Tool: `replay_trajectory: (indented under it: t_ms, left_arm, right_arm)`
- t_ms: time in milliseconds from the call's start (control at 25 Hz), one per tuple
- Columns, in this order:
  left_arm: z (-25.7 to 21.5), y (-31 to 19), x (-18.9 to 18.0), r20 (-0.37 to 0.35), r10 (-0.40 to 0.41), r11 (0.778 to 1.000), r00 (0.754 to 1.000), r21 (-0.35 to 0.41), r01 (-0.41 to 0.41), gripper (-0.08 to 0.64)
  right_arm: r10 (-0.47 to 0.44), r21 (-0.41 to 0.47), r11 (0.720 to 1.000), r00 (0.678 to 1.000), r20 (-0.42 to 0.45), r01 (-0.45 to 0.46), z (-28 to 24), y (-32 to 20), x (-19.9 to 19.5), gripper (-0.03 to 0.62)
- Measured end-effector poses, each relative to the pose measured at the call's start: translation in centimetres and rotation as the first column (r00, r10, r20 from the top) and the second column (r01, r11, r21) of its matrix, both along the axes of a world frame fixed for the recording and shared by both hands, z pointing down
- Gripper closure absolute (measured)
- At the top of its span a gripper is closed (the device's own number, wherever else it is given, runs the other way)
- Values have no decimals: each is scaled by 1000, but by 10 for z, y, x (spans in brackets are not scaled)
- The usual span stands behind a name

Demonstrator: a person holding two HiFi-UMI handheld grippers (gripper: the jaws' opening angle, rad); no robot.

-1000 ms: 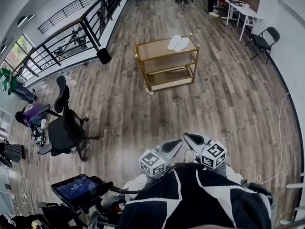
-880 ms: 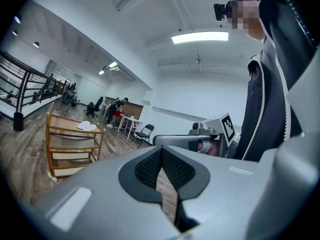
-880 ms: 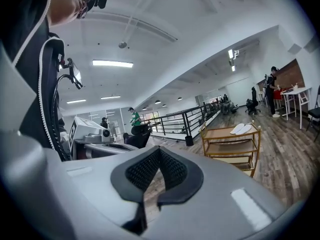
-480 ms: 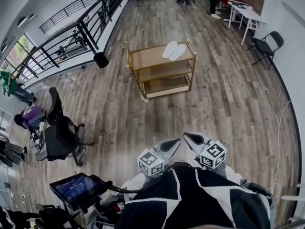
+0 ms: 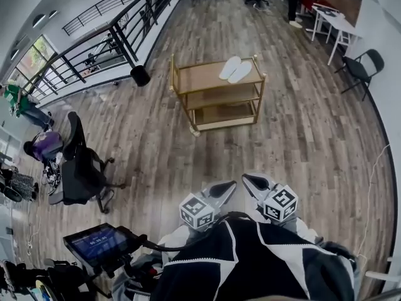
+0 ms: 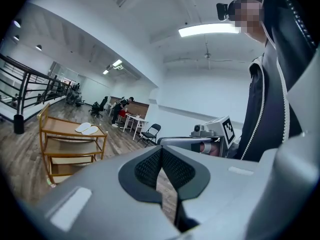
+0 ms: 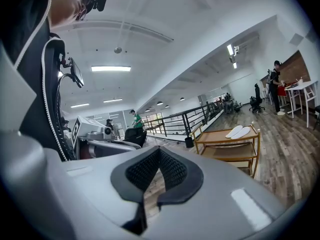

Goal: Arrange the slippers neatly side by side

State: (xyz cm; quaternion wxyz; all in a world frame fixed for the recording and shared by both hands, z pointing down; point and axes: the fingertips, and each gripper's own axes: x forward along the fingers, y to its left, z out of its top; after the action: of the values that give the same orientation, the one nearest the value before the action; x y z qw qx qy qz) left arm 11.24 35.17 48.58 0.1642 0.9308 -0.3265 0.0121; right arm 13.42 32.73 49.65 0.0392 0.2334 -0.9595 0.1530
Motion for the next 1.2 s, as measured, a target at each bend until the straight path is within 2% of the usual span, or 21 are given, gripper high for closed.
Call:
replay_trajectory:
  t_ms: [240,440,640,800,1200]
  left_arm:
    - [-2,-19,-13,0,-35,999,999,13,35,546]
    - [0,-43,-18,-7,-3,1000,1000,16,3,546]
    - [-1,-92,-46,-20,9,1000,1000,9,-9,546]
    - [-4,-100,-49,-14,22,1000,1000,12,-22,546]
    - [-5,-184,-119,-30,71,997,997,-5,-71,546]
  right_arm:
    - [-39,3,999,999,11,39,-1,-11,-15,588]
    - [-28,-4,1000,1000,-6,28,1,-32,-23,588]
    - [-6,-3,1000,1000,-26,6,3,-80,-46,588]
    - [-11,4,1000,1000,-18,11,0,-87,-51,588]
    - [39,-7,999,999,-19,-39,2,-166,-120,588]
